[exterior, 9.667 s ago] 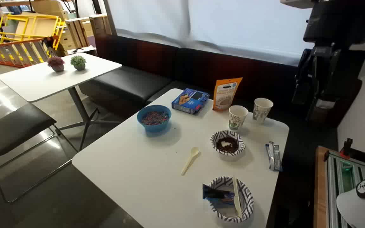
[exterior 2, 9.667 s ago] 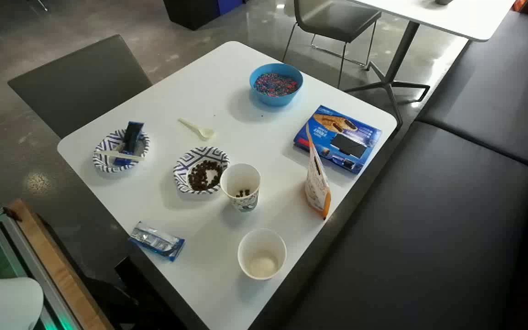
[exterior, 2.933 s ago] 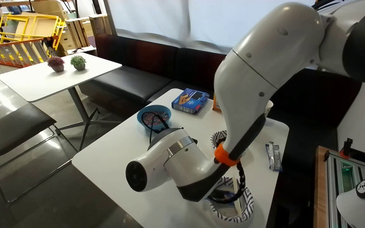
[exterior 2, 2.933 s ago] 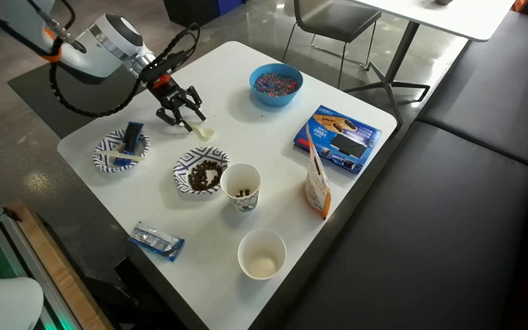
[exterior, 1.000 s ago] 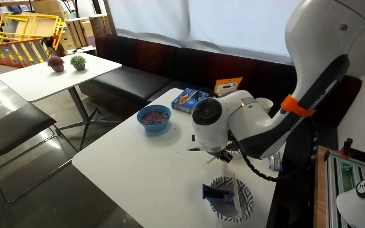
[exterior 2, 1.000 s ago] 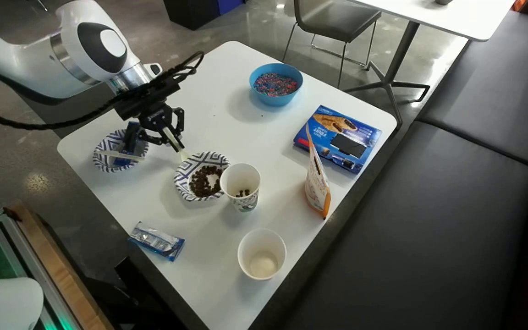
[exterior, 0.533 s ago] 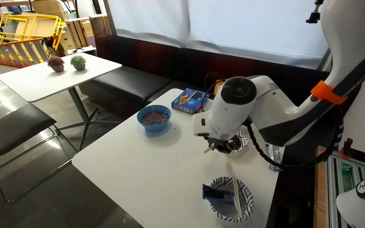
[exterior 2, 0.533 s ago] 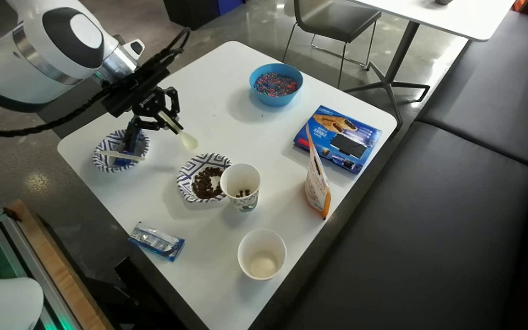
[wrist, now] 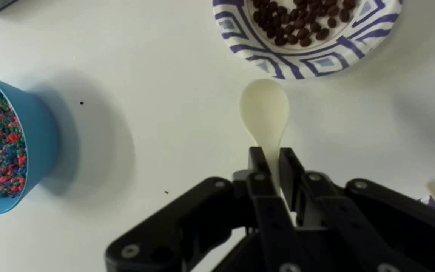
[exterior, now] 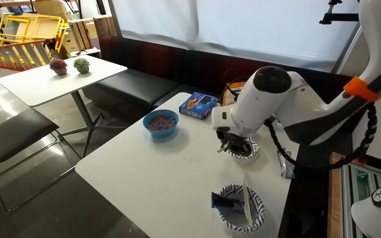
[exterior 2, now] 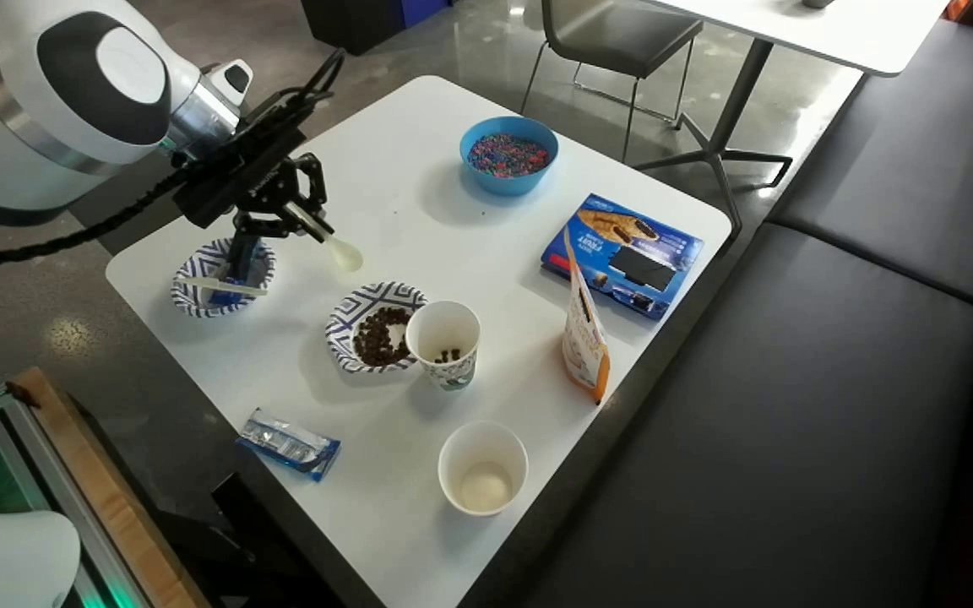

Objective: Use the spoon to put some of the brown objects into the cup

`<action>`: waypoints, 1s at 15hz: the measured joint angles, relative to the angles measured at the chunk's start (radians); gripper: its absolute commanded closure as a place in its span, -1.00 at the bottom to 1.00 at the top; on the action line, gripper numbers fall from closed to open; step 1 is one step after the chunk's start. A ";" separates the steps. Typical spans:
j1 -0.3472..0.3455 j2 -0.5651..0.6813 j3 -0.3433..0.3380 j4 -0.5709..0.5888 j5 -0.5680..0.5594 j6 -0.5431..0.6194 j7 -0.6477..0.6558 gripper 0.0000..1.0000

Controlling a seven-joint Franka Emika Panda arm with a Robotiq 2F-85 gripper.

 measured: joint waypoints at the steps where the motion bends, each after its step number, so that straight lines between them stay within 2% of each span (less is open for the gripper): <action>1: -0.001 -0.003 -0.003 -0.007 0.000 0.001 -0.001 0.73; 5: -0.002 -0.006 -0.004 -0.013 0.000 0.001 -0.002 0.73; 6: -0.002 -0.006 -0.004 -0.013 0.000 0.001 -0.002 0.93; 11: -0.003 -0.002 -0.008 -0.013 0.000 0.011 -0.026 0.93; 15: -0.017 0.019 -0.038 -0.031 0.000 0.108 -0.092 0.93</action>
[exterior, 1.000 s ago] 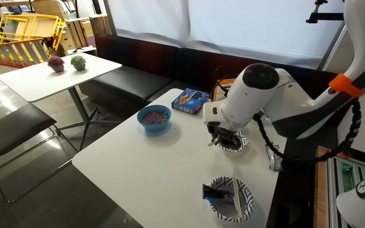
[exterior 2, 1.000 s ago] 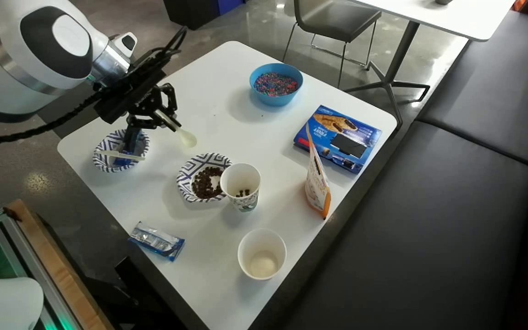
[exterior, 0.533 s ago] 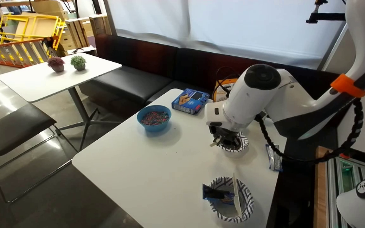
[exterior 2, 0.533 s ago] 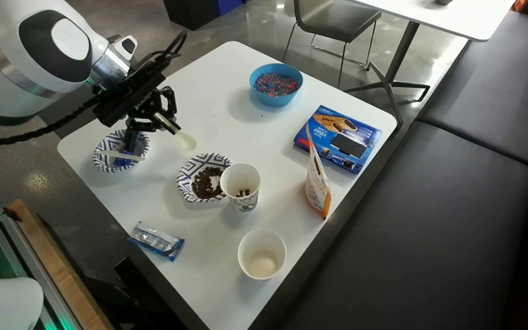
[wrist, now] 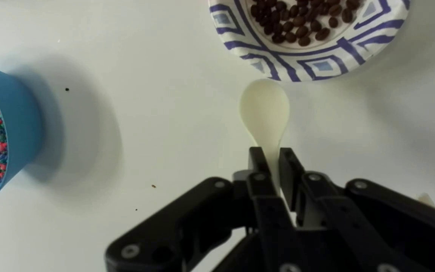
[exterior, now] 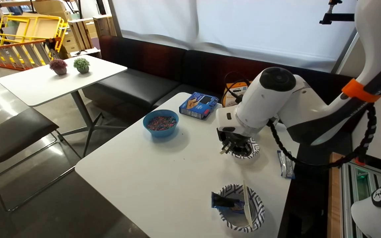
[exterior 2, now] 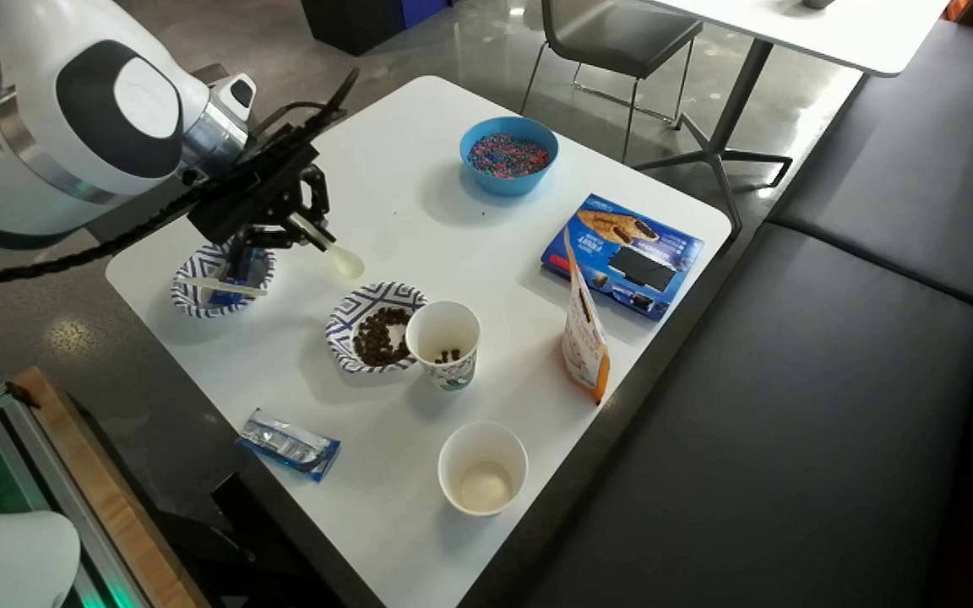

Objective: Use the spoon to put some of the brown objects into the cup

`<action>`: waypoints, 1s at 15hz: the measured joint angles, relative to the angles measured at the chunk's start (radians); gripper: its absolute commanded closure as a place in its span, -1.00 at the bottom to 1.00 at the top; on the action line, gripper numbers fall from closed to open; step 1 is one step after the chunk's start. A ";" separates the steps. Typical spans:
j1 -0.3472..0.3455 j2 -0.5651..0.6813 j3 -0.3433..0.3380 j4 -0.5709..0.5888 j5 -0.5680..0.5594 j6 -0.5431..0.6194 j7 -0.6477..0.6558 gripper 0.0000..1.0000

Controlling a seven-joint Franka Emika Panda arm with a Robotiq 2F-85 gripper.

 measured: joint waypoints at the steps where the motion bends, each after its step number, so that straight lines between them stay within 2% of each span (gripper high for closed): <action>1: -0.006 0.008 -0.007 -0.005 0.000 0.024 -0.015 0.93; 10: -0.062 0.063 -0.049 -0.039 -0.001 0.168 -0.098 0.93; 15: -0.085 0.062 -0.068 -0.042 -0.001 0.205 -0.114 0.93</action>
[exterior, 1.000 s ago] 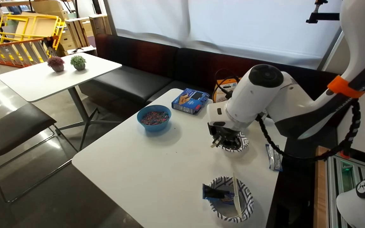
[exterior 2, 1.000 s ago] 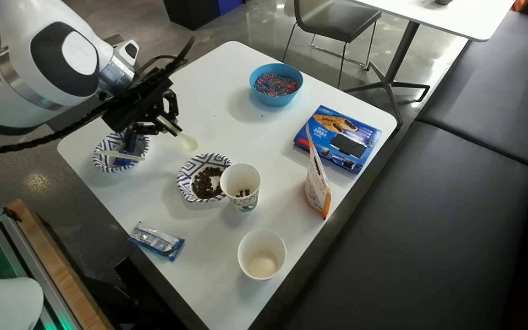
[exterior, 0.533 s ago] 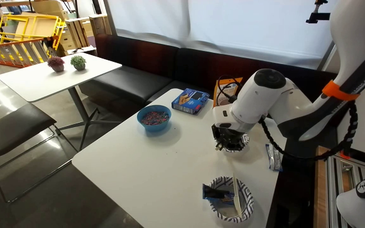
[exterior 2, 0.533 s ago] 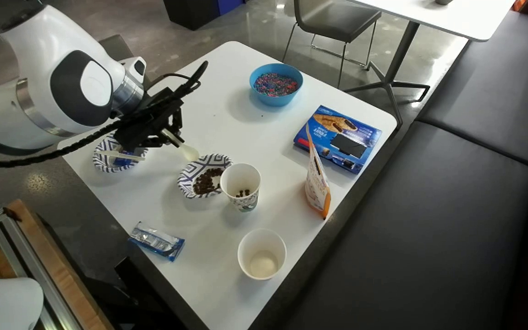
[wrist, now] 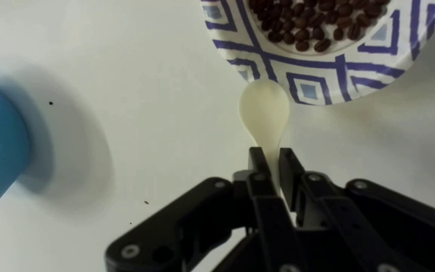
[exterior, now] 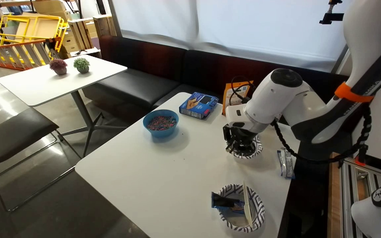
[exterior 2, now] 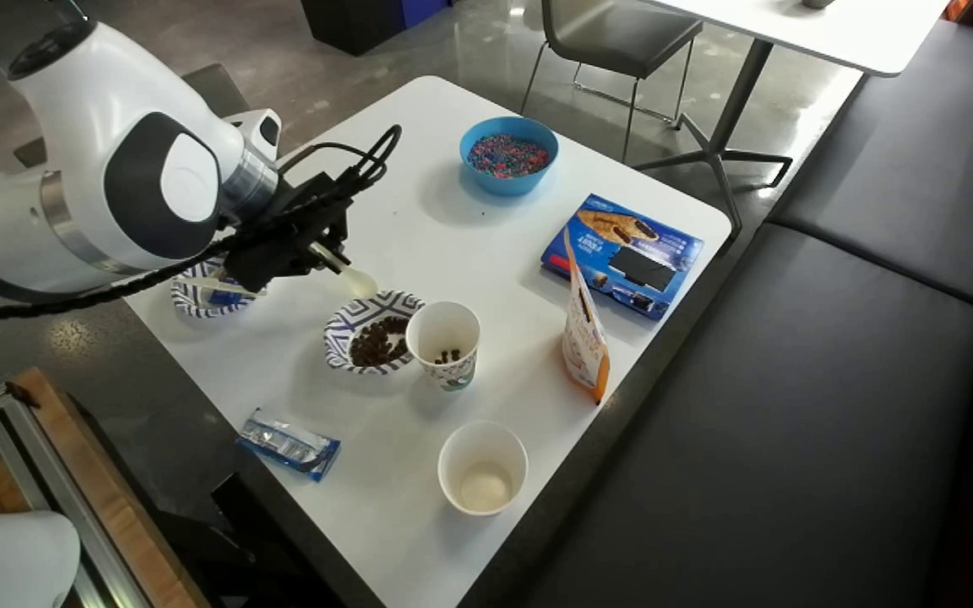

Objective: Use the spoon to put some of the brown objects into the cup

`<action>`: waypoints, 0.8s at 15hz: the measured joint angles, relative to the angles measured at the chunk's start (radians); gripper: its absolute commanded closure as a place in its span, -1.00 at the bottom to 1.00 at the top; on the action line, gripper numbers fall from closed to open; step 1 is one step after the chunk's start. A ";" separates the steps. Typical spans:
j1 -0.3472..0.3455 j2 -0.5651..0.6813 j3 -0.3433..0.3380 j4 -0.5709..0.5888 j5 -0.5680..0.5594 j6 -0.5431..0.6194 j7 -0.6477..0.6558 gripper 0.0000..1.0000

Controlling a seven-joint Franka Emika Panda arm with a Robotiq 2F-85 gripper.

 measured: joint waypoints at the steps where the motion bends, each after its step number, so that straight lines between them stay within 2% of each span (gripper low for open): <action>1: -0.003 -0.001 -0.002 -0.001 0.000 0.001 0.000 0.93; 8: -0.020 -0.032 -0.025 -0.042 -0.001 0.007 -0.003 0.93; 12: -0.032 -0.047 -0.043 -0.068 -0.006 0.063 -0.009 0.93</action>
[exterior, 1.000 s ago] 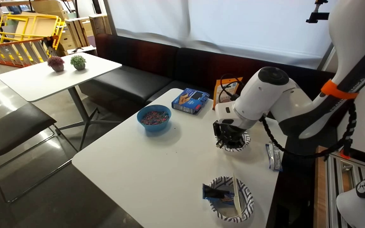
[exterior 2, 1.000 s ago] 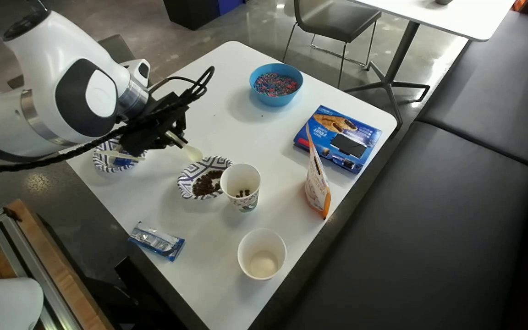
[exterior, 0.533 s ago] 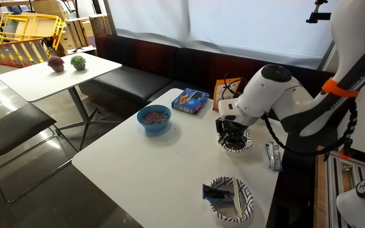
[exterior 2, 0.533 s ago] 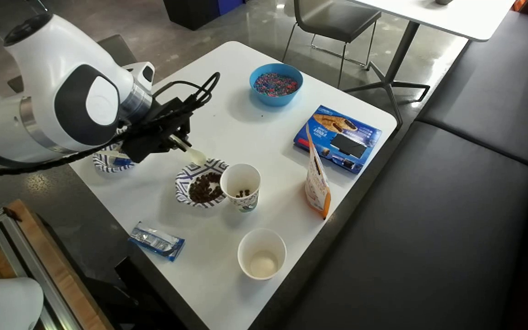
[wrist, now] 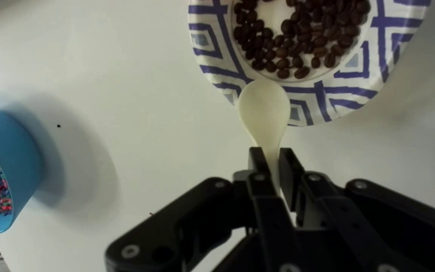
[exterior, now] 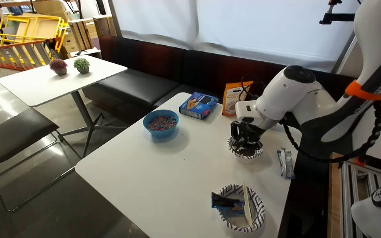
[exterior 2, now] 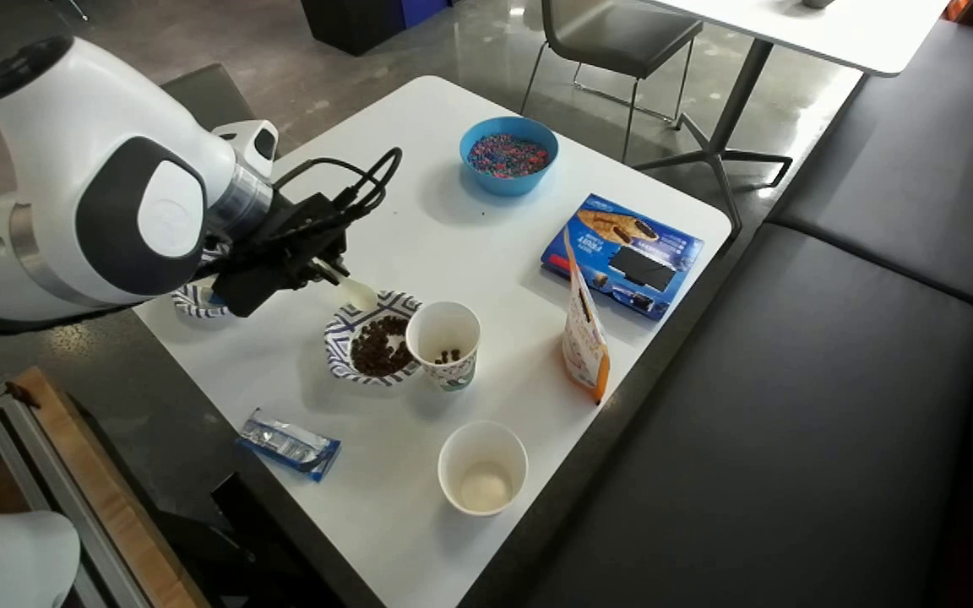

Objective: Use the spoon to put some of the brown objects into the cup

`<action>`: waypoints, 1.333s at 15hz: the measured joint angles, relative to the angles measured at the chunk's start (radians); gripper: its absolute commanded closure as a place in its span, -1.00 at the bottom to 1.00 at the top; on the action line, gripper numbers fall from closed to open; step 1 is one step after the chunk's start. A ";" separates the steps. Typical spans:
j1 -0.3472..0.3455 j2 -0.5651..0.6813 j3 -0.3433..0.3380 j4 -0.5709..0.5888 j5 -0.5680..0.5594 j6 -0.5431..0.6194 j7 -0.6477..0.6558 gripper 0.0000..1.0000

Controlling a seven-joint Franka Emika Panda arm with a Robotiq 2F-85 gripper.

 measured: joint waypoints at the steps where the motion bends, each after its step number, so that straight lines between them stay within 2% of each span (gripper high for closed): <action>1: -0.004 0.001 -0.005 -0.002 -0.013 0.019 0.002 0.93; 8: -0.035 0.035 -0.053 -0.002 -0.080 0.144 0.010 0.93; 20: -0.069 0.131 -0.091 -0.002 -0.089 0.303 -0.001 0.93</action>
